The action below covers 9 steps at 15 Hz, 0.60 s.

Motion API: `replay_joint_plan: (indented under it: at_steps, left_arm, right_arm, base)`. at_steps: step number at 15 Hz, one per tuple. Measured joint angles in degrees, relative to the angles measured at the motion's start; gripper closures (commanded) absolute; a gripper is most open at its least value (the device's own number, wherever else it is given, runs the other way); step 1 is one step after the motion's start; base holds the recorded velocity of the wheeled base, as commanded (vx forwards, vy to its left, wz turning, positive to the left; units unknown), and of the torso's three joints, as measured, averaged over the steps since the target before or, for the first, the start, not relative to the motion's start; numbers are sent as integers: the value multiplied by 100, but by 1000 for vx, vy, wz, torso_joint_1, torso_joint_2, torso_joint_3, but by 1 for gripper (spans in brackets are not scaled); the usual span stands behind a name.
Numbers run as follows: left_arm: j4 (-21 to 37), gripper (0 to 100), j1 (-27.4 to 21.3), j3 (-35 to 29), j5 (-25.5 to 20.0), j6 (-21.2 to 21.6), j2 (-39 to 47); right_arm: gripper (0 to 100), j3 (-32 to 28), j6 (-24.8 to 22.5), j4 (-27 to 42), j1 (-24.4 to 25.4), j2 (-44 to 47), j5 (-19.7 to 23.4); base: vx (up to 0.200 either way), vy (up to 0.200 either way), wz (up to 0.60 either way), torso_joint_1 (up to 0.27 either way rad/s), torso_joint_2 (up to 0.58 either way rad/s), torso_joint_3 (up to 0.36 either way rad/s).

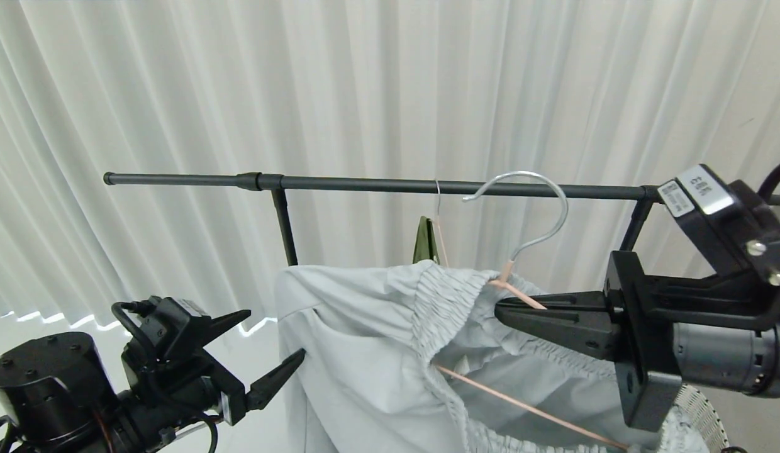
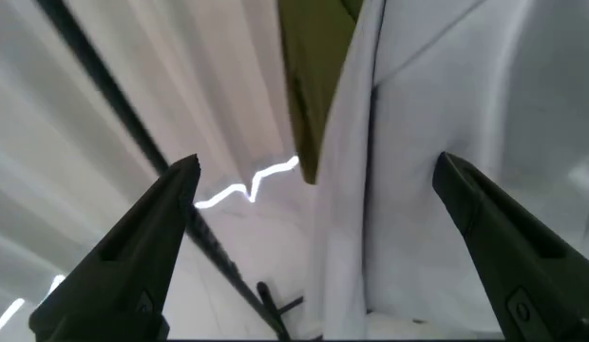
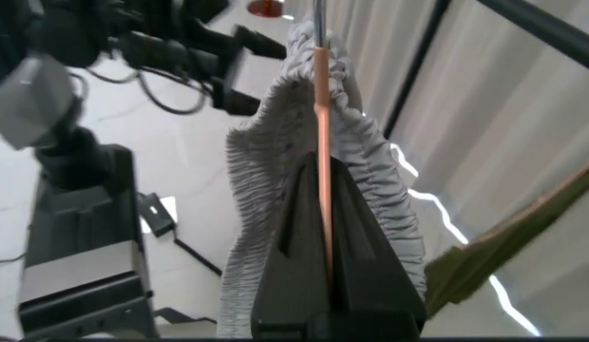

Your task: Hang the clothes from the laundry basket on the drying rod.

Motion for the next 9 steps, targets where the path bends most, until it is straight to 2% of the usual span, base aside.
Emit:
replay_joint_plan:
  at_steps: [9]
  left_arm:
    - [-5, 0, 366, -2, -29, 5, 98]
  right_arm:
    - [100, 111, 9, -9, 33, -278, -13]
  base:
    - [0, 0, 0, 0, 0, 0]
